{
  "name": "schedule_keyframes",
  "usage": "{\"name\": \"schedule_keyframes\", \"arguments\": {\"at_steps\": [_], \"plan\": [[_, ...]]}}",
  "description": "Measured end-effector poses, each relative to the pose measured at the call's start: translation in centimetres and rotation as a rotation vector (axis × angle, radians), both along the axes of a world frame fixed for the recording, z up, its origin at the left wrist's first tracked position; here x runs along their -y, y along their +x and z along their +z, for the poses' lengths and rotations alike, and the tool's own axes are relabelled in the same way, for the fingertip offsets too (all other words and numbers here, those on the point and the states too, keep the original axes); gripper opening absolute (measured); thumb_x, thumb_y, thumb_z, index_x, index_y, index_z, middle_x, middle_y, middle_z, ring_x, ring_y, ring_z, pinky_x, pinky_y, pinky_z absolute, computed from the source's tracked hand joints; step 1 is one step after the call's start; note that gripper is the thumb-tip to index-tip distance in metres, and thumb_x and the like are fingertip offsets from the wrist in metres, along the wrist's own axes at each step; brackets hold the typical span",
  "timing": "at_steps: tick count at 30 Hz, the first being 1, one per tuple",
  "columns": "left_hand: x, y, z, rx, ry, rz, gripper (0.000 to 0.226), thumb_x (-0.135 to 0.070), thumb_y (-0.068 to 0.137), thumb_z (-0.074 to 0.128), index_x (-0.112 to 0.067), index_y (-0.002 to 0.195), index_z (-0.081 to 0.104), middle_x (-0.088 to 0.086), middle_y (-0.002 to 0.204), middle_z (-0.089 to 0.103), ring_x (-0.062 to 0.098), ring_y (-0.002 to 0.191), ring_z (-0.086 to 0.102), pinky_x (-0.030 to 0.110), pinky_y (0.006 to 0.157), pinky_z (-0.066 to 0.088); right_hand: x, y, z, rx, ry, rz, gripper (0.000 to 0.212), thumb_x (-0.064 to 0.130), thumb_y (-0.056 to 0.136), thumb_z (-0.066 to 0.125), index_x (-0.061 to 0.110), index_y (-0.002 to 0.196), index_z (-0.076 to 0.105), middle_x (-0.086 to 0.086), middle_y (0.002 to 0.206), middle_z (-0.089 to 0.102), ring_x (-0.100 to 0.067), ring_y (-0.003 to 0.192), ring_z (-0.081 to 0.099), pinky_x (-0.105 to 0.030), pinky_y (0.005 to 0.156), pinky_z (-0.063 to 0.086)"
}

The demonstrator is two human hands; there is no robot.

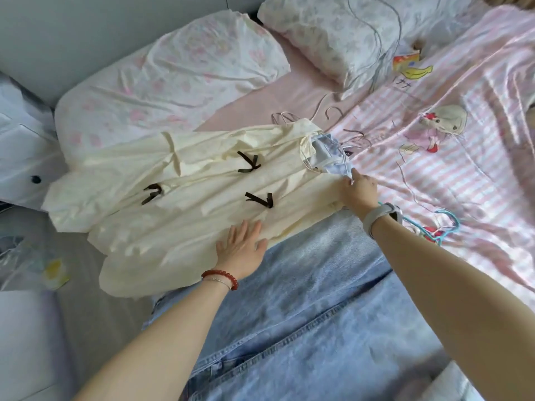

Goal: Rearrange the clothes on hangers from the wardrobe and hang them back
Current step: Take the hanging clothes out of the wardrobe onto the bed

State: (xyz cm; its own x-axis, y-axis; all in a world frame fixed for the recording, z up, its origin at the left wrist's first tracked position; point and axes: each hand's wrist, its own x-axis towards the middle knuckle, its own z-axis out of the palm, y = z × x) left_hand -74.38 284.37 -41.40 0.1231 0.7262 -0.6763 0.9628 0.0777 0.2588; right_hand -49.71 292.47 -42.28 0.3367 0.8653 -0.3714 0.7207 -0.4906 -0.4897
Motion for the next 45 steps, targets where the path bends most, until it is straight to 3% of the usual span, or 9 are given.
{"name": "schedule_keyframes", "arguments": {"at_steps": [5, 13, 18, 22, 25, 28, 33, 41, 45], "plan": [[-0.3, -1.2, 3.3, -0.038, 0.214, 0.045, 0.050, -0.039, 0.100, 0.022, -0.031, 0.147, 0.009, 0.002, 0.157, -0.002, 0.023, 0.143, -0.005, 0.051, 0.113, 0.000, 2.1, -2.3, 2.7, 0.066, 0.165, 0.169, 0.043, 0.018, 0.095, 0.036, 0.005, 0.135, 0.037, -0.017, 0.142, 0.037, -0.034, 0.132, 0.028, -0.045, 0.107, 0.026], [6.3, -7.2, 10.7, -0.167, 0.591, 0.129, 0.049, -0.027, 0.097, 0.034, -0.021, 0.145, 0.025, 0.001, 0.152, 0.022, 0.019, 0.140, 0.016, 0.042, 0.112, 0.014, 11.9, -11.8, 10.5, 0.001, 0.384, 0.377, 0.047, 0.025, 0.087, 0.036, 0.005, 0.128, 0.051, -0.015, 0.132, 0.051, -0.035, 0.127, 0.039, -0.048, 0.105, 0.028], [18.7, -11.1, 14.3, -0.073, 0.657, 0.285, 0.048, -0.031, 0.085, 0.033, -0.009, 0.119, 0.059, 0.010, 0.121, 0.058, 0.031, 0.108, 0.058, 0.050, 0.088, 0.046, 21.9, -18.2, 13.5, -0.106, 0.324, 0.546, 0.049, 0.028, 0.085, 0.034, 0.008, 0.126, 0.053, -0.010, 0.131, 0.053, -0.030, 0.128, 0.039, -0.050, 0.107, 0.027], [31.6, -14.0, 14.0, -0.023, 0.562, 0.538, 0.045, -0.030, 0.088, 0.042, -0.010, 0.127, 0.054, 0.014, 0.125, 0.058, 0.033, 0.111, 0.056, 0.047, 0.093, 0.047, 31.6, -23.1, 13.8, -0.089, 0.369, 0.809, 0.040, 0.025, 0.084, 0.036, 0.008, 0.106, 0.065, -0.009, 0.108, 0.066, -0.034, 0.108, 0.058, -0.054, 0.092, 0.044], [41.6, -16.1, 14.1, -0.049, 0.550, 0.660, 0.040, -0.030, 0.083, 0.043, -0.010, 0.113, 0.061, 0.012, 0.097, 0.068, 0.033, 0.083, 0.066, 0.041, 0.069, 0.056, 39.2, -27.3, 13.6, -0.072, 0.283, 1.053, 0.036, 0.026, 0.076, 0.036, 0.013, 0.082, 0.068, -0.002, 0.088, 0.069, -0.029, 0.088, 0.065, -0.048, 0.078, 0.051], [51.9, -18.4, 14.9, -0.146, 0.622, 0.736, 0.037, -0.029, 0.076, 0.042, -0.011, 0.102, 0.061, 0.007, 0.082, 0.068, 0.027, 0.068, 0.067, 0.032, 0.054, 0.054, 47.1, -31.4, 13.6, -0.049, 0.277, 1.303, 0.034, 0.028, 0.072, 0.036, 0.017, 0.078, 0.068, 0.001, 0.082, 0.067, -0.026, 0.077, 0.065, -0.039, 0.071, 0.052], [71.0, -20.8, 17.9, -0.402, 0.642, 1.109, 0.044, -0.029, 0.077, 0.040, -0.004, 0.100, 0.067, 0.012, 0.092, 0.070, 0.026, 0.081, 0.069, 0.037, 0.062, 0.057, 60.5, -38.1, 16.3, -0.200, 0.317, 1.661, 0.048, 0.032, 0.085, 0.030, 0.012, 0.117, 0.060, -0.005, 0.123, 0.059, -0.029, 0.118, 0.050, -0.043, 0.098, 0.036], [93.5, -20.2, 24.0, -0.762, 0.691, 1.710, 0.044, -0.030, 0.087, 0.041, -0.007, 0.119, 0.060, 0.016, 0.118, 0.061, 0.035, 0.106, 0.059, 0.045, 0.082, 0.050, 78.6, -46.4, 22.2, -0.447, 0.483, 2.092, 0.043, 0.026, 0.077, 0.036, 0.007, 0.099, 0.068, -0.011, 0.097, 0.070, -0.032, 0.089, 0.066, -0.045, 0.077, 0.053], [98.6, -20.7, 26.1, -0.850, 0.750, 1.858, 0.042, -0.021, 0.092, 0.050, -0.012, 0.133, 0.047, 0.011, 0.138, 0.044, 0.030, 0.127, 0.040, 0.047, 0.101, 0.034, 85.0, -49.7, 25.3, -0.560, 0.561, 2.182, 0.037, 0.016, 0.076, 0.047, 0.004, 0.107, 0.064, -0.014, 0.103, 0.067, -0.035, 0.095, 0.062, -0.043, 0.083, 0.049]]}}
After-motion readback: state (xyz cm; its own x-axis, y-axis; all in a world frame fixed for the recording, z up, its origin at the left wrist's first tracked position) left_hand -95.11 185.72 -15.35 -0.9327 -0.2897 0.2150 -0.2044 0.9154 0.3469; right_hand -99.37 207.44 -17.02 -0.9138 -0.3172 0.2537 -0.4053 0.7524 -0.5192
